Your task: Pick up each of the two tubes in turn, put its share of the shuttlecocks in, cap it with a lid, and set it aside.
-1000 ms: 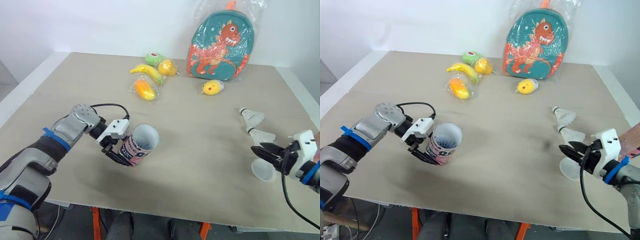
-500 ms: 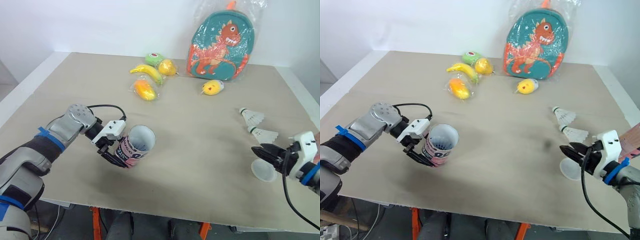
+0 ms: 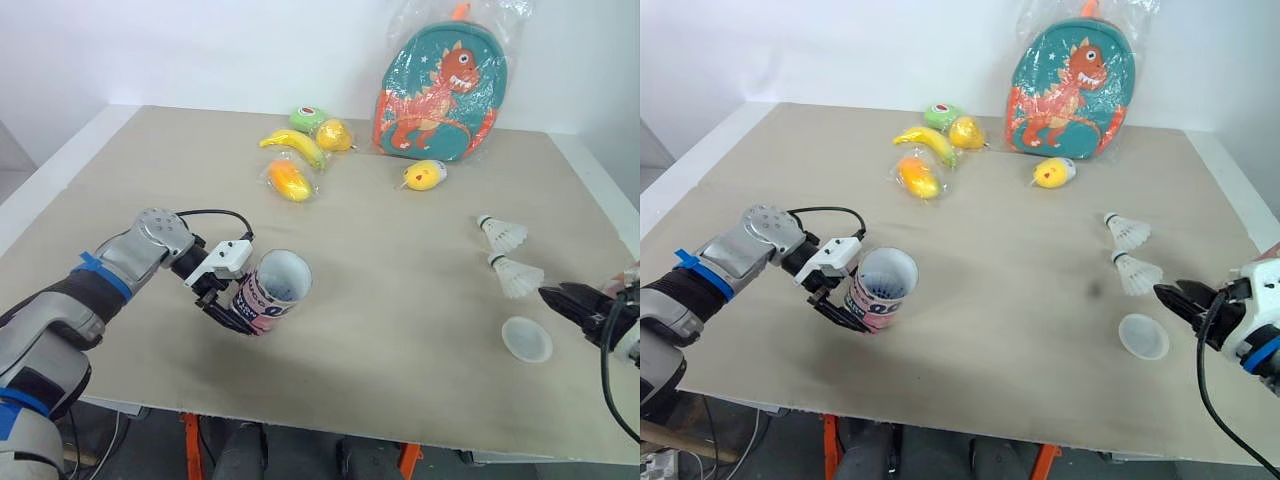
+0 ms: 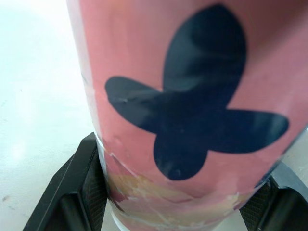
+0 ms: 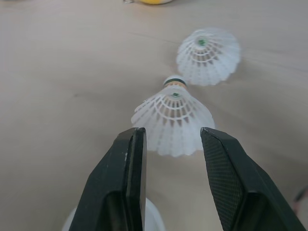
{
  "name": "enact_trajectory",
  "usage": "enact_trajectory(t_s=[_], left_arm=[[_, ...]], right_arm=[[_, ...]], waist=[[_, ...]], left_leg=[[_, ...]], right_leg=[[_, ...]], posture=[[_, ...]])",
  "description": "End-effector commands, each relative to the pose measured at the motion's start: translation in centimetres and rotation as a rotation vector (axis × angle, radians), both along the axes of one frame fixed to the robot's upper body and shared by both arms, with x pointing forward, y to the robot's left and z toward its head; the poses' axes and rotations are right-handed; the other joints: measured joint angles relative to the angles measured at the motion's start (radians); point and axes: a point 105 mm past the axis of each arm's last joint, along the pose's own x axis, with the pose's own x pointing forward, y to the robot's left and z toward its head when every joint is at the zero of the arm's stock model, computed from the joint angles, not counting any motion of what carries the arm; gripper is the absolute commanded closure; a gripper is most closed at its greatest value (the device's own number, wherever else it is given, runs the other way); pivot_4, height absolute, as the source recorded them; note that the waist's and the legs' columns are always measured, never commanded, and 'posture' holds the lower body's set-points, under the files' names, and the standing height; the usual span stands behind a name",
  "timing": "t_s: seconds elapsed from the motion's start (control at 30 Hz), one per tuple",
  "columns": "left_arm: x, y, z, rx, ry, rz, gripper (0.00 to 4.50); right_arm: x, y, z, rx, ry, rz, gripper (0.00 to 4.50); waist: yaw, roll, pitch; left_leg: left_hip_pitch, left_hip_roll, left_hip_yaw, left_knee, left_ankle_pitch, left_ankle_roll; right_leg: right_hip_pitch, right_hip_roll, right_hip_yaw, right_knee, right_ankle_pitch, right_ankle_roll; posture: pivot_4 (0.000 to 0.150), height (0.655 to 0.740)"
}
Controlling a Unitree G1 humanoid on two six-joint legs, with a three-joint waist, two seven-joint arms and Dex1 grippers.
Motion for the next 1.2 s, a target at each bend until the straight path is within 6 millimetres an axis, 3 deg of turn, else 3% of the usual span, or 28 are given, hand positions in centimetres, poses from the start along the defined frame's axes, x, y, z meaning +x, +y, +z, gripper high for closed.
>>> enact_trajectory(t_s=[0.03, 0.37, 0.4, 0.43, 0.57, 0.6, 0.87, 1.1, 1.2], left_arm=[[0.2, -0.1, 0.6, 0.002, -0.022, -0.006, 1.54], [0.1, 0.1, 0.6, -0.005, -0.019, 0.002, 1.54], [0.1, 0.1, 0.6, -0.005, -0.018, 0.003, 1.54], [0.1, 0.1, 0.6, -0.005, -0.018, 0.003, 1.54], [0.1, 0.1, 0.7, -0.007, -0.017, 0.004, 1.54], [0.1, 0.0, 0.7, -0.008, -0.018, 0.004, 1.54], [0.1, -0.3, 0.9, -0.015, -0.018, -0.002, 1.54], [0.1, -0.6, 1.1, -0.021, -0.017, -0.005, 1.54], [0.1, -0.6, 1.2, -0.023, -0.017, -0.006, 1.54]], right_arm=[[0.5, 0.8, 0.5, -0.004, -0.026, 0.022, 2.50], [1.4, 2.3, -0.9, 0.003, 0.015, 0.071, 2.50], [1.4, 2.5, -0.9, 0.014, 0.015, 0.079, 2.07], [1.4, 2.6, -0.8, 0.021, 0.015, 0.084, 1.96], [1.4, 2.5, -0.9, -0.002, 0.029, 0.065, 0.14], [1.2, 2.8, -0.9, 0.011, 0.033, 0.082, 0.05], [1.5, 3.2, -1.6, 0.005, 0.042, 0.078, 0.05], [2.9, 3.9, -3.0, -0.004, 0.050, 0.055, 0.05], [3.9, 3.2, -3.5, -0.026, 0.046, 0.013, 0.05]], waist=[[0.000, 0.000, 0.000], [0.000, 0.000, 0.000], [0.000, 0.000, 0.000], [0.000, 0.000, 0.000], [0.000, 0.000, 0.000], [0.000, 0.000, 0.000], [0.000, 0.000, 0.000], [0.000, 0.000, 0.000], [0.000, 0.000, 0.000]], left_leg=[[0.000, 0.000, 0.000, 0.000, 0.000, 0.000], [0.000, 0.000, 0.000, 0.000, 0.000, 0.000], [0.000, 0.000, 0.000, 0.000, 0.000, 0.000], [0.000, 0.000, 0.000, 0.000, 0.000, 0.000], [0.000, 0.000, 0.000, 0.000, 0.000, 0.000], [0.000, 0.000, 0.000, 0.000, 0.000, 0.000], [0.000, 0.000, 0.000, 0.000, 0.000, 0.000], [0.000, 0.000, 0.000, 0.000, 0.000, 0.000], [0.000, 0.000, 0.000, 0.000, 0.000, 0.000]], right_leg=[[0.000, 0.000, 0.000, 0.000, 0.000, 0.000], [0.000, 0.000, 0.000, 0.000, 0.000, 0.000], [0.000, 0.000, 0.000, 0.000, 0.000, 0.000], [0.000, 0.000, 0.000, 0.000, 0.000, 0.000], [0.000, 0.000, 0.000, 0.000, 0.000, 0.000], [0.000, 0.000, 0.000, 0.000, 0.000, 0.000], [0.000, 0.000, 0.000, 0.000, 0.000, 0.000], [0.000, 0.000, 0.000, 0.000, 0.000, 0.000], [0.000, 0.000, 0.000, 0.000, 0.000, 0.000]], posture=[[0.150, 0.7400], [0.150, 0.7400], [0.150, 0.7400], [0.150, 0.7400], [0.150, 0.7400], [0.150, 0.7400], [0.150, 0.7400], [0.150, 0.7400], [0.150, 0.7400]])
